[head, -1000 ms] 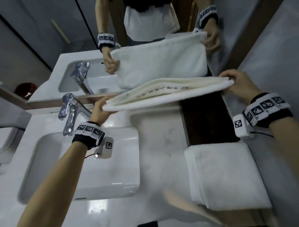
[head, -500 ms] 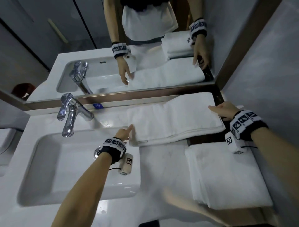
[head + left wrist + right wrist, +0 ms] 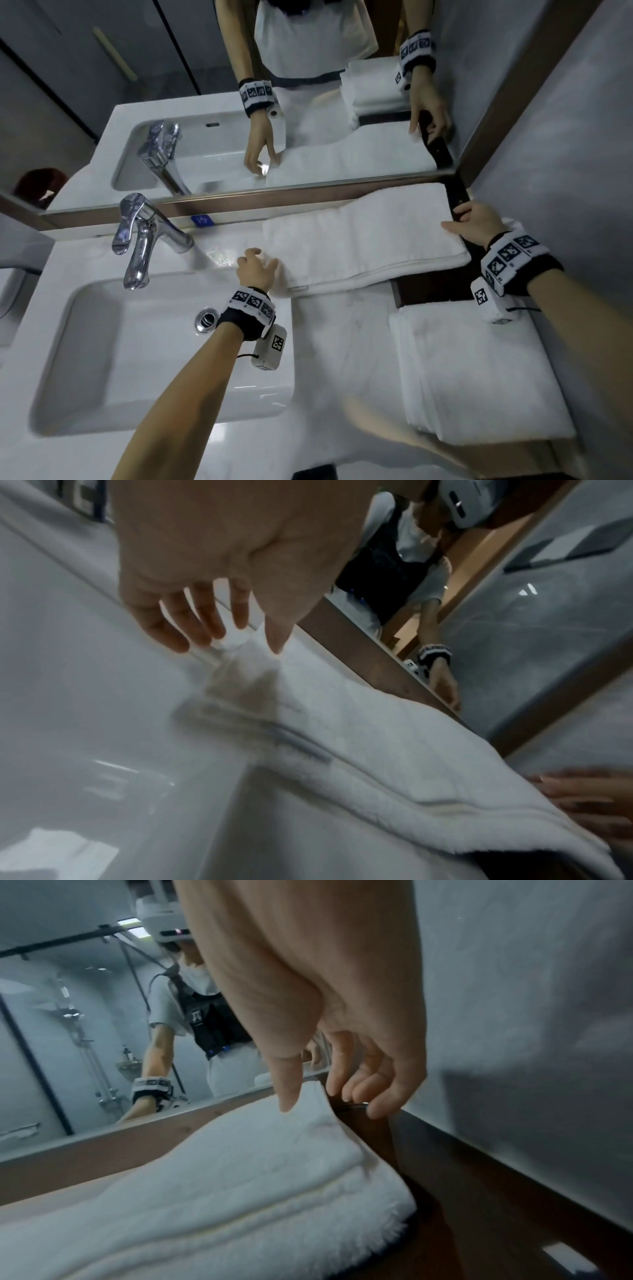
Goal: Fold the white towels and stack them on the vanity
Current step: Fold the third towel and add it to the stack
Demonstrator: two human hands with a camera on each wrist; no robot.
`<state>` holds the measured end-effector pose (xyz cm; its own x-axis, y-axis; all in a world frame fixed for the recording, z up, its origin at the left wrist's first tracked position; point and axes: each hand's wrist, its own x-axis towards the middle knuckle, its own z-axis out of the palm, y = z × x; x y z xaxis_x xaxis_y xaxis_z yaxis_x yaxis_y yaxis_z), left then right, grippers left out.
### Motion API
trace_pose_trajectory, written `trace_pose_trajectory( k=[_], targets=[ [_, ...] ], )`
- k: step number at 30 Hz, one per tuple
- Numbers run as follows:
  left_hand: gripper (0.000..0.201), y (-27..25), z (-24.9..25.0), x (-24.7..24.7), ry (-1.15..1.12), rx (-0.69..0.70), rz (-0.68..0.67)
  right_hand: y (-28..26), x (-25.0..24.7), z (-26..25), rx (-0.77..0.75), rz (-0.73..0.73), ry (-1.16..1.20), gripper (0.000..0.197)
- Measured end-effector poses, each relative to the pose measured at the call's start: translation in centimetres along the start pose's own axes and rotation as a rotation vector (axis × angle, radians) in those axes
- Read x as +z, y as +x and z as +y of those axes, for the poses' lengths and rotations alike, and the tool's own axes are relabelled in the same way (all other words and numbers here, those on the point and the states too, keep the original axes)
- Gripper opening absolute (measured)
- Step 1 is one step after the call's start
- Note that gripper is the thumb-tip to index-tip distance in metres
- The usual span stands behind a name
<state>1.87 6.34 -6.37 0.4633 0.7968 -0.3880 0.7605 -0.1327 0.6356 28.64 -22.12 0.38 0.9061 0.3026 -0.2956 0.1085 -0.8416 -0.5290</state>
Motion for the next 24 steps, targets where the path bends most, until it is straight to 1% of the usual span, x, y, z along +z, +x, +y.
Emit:
trace_pose_trajectory(
  k=[2,4,7,9,10,12,14,16,20,22,24],
  targets=[
    [0.053,-0.4,0.1,0.1,0.041,-0.009,-0.041,-0.2,0.3,0.2,0.006,-0.03,-0.028,0.046],
    [0.052,-0.4,0.0,0.2,0.037,-0.063,-0.101,-0.6,0.5,0.4,0.011,-0.062,-0.075,0.043],
    [0.053,-0.1,-0.1,-0.1,0.044,-0.141,-0.148,-1.0,0.6,0.7,0.008,-0.063,-0.126,0.048],
    [0.055,0.1,-0.2,-0.1,0.038,-0.168,-0.184,-1.1,0.6,0.7,0.004,-0.054,-0.134,0.048],
    [0.051,0.2,-0.2,-0.1,0.017,-0.169,-0.194,-1.2,0.6,0.7,0.01,-0.056,-0.125,0.047],
    [0.032,-0.1,-0.2,0.1,-0.048,-0.166,-0.199,-1.4,0.5,0.7,0.044,-0.091,-0.099,0.042],
    [0.037,-0.1,-0.3,0.3,-0.114,-0.171,-0.202,-1.7,0.5,0.7,0.121,-0.123,-0.081,0.045],
    [0.037,-0.4,0.0,0.4,-0.173,-0.181,-0.217,-2.0,0.5,0.7,0.164,-0.136,-0.08,0.045],
    [0.039,-0.4,0.3,0.0,-0.289,-0.144,-0.216,-2.0,0.8,0.8,0.142,-0.14,0.088,0.038],
    [0.039,-0.4,0.2,-0.2,-0.315,-0.149,-0.233,-2.2,0.8,0.5,0.129,-0.123,0.119,0.034],
    [0.035,-0.5,0.2,-0.3,-0.325,-0.164,-0.251,-2.2,0.7,0.2,0.143,-0.127,0.162,0.038]
  ],
)
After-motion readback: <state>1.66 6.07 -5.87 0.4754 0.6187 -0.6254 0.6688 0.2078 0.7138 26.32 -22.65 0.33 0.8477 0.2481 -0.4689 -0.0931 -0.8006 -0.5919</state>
